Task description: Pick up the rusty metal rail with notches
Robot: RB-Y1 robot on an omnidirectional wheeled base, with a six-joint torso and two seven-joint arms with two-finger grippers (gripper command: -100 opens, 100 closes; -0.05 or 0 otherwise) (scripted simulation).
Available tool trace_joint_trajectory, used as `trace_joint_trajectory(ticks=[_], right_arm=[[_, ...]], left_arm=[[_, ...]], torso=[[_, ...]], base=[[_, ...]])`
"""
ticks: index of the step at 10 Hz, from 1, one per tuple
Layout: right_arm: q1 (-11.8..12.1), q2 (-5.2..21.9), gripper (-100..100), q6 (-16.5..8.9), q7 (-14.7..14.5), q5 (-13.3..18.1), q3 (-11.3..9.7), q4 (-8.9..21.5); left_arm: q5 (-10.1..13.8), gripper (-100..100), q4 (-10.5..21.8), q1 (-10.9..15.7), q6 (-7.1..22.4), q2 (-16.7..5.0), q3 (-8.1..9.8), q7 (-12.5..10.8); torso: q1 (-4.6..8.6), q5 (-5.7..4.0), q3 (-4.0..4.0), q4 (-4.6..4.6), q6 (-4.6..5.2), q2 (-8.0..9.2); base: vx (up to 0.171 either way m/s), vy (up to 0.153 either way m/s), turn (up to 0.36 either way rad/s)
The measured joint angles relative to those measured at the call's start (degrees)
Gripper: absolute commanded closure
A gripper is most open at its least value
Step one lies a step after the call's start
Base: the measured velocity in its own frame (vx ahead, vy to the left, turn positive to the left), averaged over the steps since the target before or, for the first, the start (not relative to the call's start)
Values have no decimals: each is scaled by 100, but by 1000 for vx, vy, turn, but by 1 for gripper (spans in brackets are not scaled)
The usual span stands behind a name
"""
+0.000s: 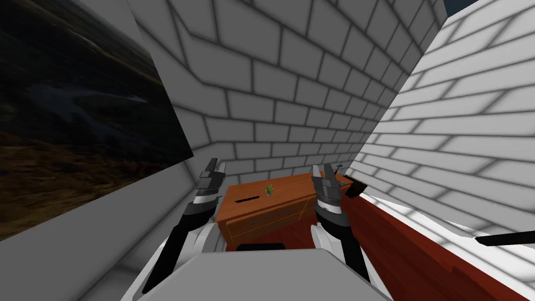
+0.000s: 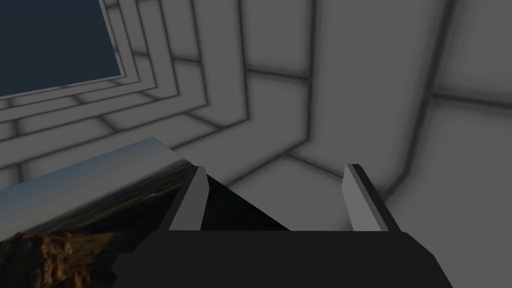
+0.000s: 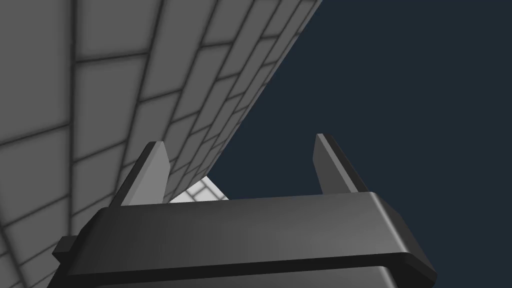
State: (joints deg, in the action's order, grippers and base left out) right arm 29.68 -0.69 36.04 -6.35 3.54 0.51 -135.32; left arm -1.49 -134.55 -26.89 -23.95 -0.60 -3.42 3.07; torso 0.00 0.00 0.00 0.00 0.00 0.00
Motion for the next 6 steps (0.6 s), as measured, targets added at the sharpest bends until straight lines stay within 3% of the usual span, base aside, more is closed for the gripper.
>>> trace_joint_trajectory(ticks=[2,6], right_arm=[[-2,-2,0,0,0,0,-2,0],[-1,-1,0,0,0,0,-1,0]], left_arm=[[132,-100,244,-149,102,-229,74,30],[571,-100,985,-309,389,-695,350,46]], torso=[[57,-12,-21,-7,3,38],[37,-9,-2,-1,3,3]], base=[[-99,-167,-260],[4,-111,-262]])
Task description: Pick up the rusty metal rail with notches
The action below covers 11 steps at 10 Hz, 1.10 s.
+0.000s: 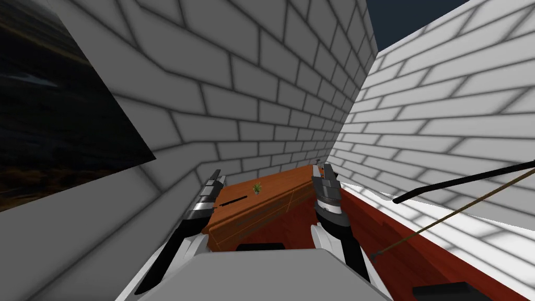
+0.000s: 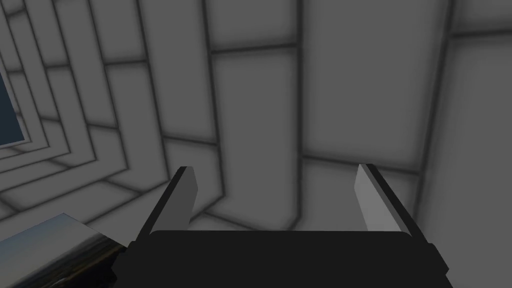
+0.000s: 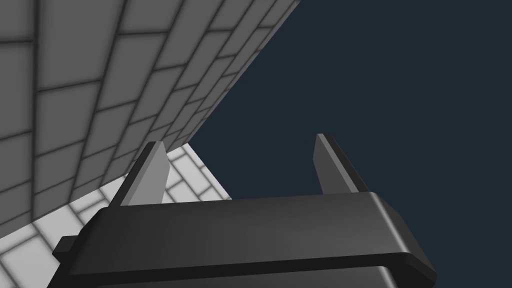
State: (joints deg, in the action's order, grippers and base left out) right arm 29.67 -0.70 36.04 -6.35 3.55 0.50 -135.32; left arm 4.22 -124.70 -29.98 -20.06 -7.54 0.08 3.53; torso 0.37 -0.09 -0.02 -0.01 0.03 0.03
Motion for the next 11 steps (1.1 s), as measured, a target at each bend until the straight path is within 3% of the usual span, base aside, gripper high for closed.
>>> trace_joint_trajectory(ticks=[1,5,9,11], right_arm=[[0,0,0,0,0,0,0,0],[1,1,0,0,0,0,1,0],[1,1,0,0,0,0,1,0],[1,1,0,0,0,0,1,0]], left_arm=[[184,-100,127,-14,196,-179,156,-45],[537,-100,879,-51,457,-415,285,5],[1097,-100,1652,-210,842,-819,528,-60],[1335,-100,1869,-372,1000,-953,606,-94]], torso=[[-8,1,1,0,-1,-3],[-25,5,4,2,-5,-7],[-29,6,4,1,-3,-6],[-30,6,0,0,-3,-1]], base=[[22,-46,-77],[35,-48,-230],[35,-34,-228],[23,-23,-214]])
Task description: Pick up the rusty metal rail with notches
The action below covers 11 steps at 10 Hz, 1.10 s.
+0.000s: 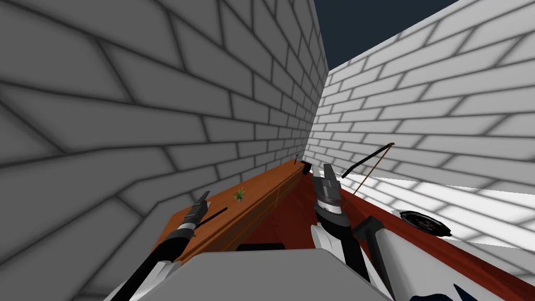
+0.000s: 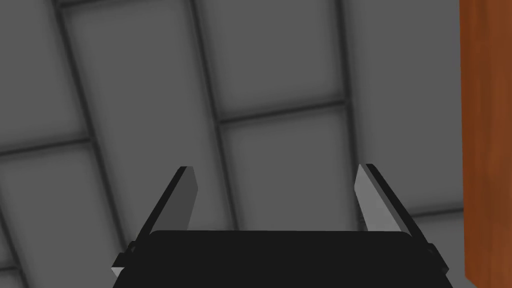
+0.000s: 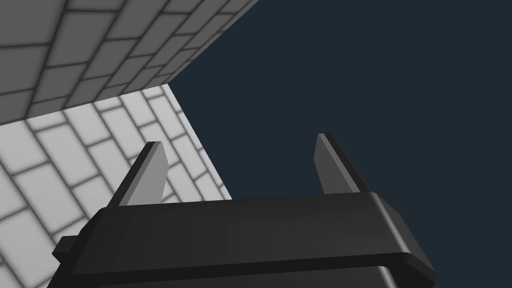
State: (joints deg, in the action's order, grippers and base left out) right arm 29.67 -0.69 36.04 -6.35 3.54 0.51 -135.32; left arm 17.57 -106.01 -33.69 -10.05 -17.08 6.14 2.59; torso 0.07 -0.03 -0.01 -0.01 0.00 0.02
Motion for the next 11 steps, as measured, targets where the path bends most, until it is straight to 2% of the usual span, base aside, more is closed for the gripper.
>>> trace_joint_trajectory(ticks=[1,2,4,5,6,8,9,10,11], right_arm=[[1,0,0,0,0,0,1,0],[0,0,0,0,0,0,0,0],[1,0,0,0,0,0,1,0],[0,0,0,0,0,0,0,0],[1,0,0,0,0,0,1,0],[0,0,0,0,0,0,0,0],[1,0,0,0,0,0,1,0],[0,0,0,0,0,0,1,0],[1,0,0,0,0,0,1,0]], left_arm=[[88,-100,94,27,143,-46,50,-9],[255,-100,204,-67,249,-155,91,-36],[338,-100,536,79,390,-158,113,-10],[465,-100,811,138,473,-203,135,0],[552,-100,920,158,608,-248,181,-4],[890,-100,1368,119,894,-449,269,-45],[1047,-100,1569,43,978,-517,267,-71],[1177,-100,1744,62,1146,-490,326,-45],[1327,-100,1934,65,1286,-602,343,-67]], torso=[[-2,0,0,0,-3,0],[1,0,0,0,-1,1],[-6,1,-1,-1,-5,3],[-2,1,-2,-1,0,3],[-3,0,-2,-1,-4,3],[1,-1,1,0,0,-2],[-1,0,-1,0,-6,2],[-2,0,-1,-1,-1,2],[-6,0,-2,-1,-6,4]], base=[[23,-32,-246],[21,-20,-163],[11,-13,-129],[16,-16,-183],[27,-20,-285],[28,-28,-302],[20,-15,-281],[15,-7,-167],[16,-10,-365]])
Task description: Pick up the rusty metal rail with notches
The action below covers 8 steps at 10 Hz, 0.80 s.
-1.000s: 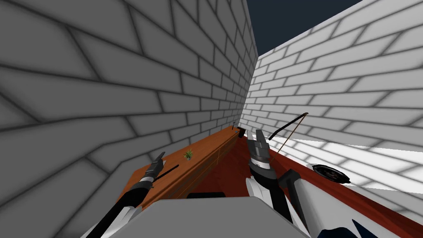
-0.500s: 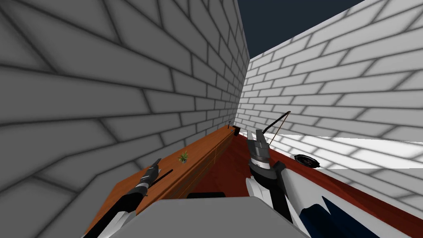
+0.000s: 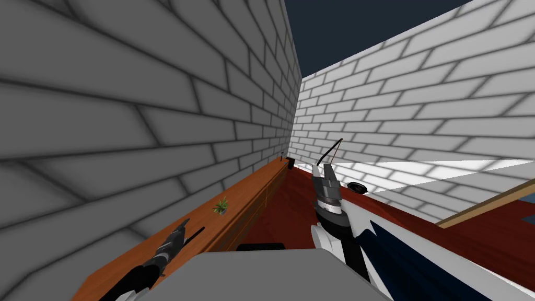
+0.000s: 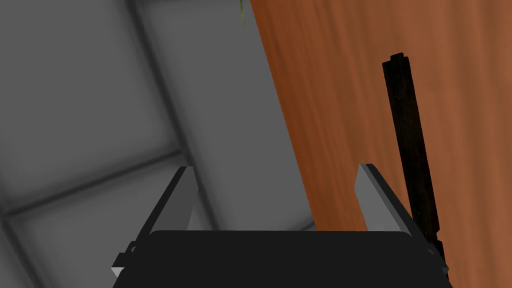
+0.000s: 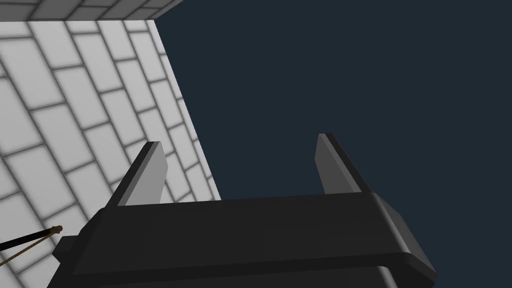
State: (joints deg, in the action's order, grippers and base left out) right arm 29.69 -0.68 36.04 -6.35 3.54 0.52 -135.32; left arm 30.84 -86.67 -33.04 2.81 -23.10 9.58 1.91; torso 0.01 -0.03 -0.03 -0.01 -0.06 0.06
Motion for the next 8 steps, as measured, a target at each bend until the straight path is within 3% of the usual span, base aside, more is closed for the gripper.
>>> trace_joint_trajectory(ticks=[1,2,5,8], right_arm=[[-1,0,0,0,0,0,-1,0],[0,0,0,0,0,0,0,0],[0,0,0,0,0,0,1,0],[0,0,0,0,0,0,0,0]], left_arm=[[218,-100,174,-43,157,-167,30,-59],[263,-100,340,-14,291,-93,68,-38],[564,-100,677,-106,610,-198,132,-51],[905,-100,1186,-9,980,-347,210,-82]], torso=[[-1,0,-1,-1,6,0],[-2,2,-1,0,-2,2],[-2,1,-3,-1,-3,5],[-5,1,-2,-1,3,2]], base=[[12,5,-118],[14,-6,-220],[6,0,-154],[9,11,-187]])
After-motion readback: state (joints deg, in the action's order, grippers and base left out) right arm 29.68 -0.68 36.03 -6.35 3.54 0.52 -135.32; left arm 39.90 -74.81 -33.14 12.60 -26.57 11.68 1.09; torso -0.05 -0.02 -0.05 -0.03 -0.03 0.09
